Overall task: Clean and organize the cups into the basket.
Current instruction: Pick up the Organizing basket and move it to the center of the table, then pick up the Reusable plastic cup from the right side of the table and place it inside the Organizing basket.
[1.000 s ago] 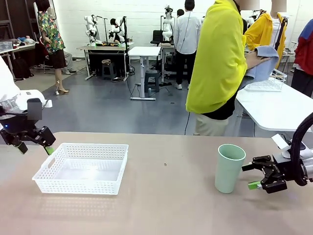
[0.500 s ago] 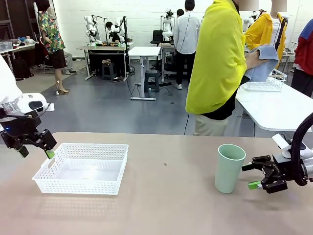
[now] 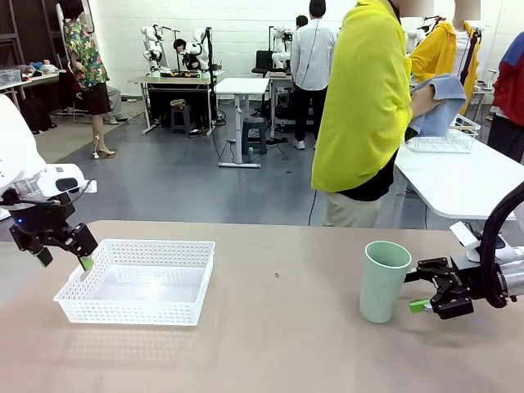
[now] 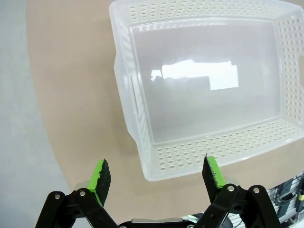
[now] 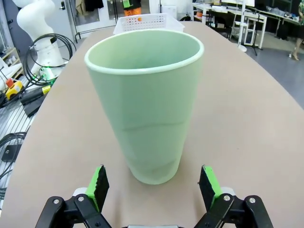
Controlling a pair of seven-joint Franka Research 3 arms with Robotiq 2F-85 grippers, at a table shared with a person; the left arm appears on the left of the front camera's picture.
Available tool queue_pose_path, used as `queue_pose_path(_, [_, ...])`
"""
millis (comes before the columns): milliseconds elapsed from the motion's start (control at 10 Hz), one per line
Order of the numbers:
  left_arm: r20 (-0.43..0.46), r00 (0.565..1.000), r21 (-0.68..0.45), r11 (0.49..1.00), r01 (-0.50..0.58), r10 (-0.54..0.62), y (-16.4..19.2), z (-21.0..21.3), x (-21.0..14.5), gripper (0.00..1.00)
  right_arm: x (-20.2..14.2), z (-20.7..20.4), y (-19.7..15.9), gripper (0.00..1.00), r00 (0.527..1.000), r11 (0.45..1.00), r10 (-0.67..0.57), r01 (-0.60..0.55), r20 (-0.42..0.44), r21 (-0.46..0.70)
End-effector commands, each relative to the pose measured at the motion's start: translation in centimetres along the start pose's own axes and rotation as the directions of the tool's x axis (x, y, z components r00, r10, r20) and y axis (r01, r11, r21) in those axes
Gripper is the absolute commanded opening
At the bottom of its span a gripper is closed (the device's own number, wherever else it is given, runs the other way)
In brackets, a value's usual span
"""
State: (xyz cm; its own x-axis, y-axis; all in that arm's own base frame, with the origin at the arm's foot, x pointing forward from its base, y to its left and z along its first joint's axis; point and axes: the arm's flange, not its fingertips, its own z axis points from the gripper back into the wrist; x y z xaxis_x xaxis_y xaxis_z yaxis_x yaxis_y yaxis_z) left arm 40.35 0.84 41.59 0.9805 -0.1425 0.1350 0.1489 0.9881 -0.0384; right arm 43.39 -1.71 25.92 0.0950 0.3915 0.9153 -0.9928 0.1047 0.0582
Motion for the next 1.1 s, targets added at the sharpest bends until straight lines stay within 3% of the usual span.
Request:
queue_pose_path(0, [-0.007,1.0,0.05,0.999,-0.02,0.021,0.9,-1.0,0.4,1.0,0.2,-1.6,-0.9,1.0,0.999,1.0,0.02,-0.02,0.028,-0.005])
queue_pose_path(500, [-0.027,0.998,0.037,0.998,-0.048,0.049,2.4,-2.4,0.8,1.0,1.1,-5.6,-1.3,1.0,0.999,0.997,0.027,-0.029,0.019,0.071])
queue_pose_path(1000, [-0.089,0.995,0.011,0.999,-0.038,0.039,1.7,-5.8,1.7,1.0,1.1,-7.4,-1.8,1.0,0.999,0.993,0.032,-0.035,0.032,0.116])
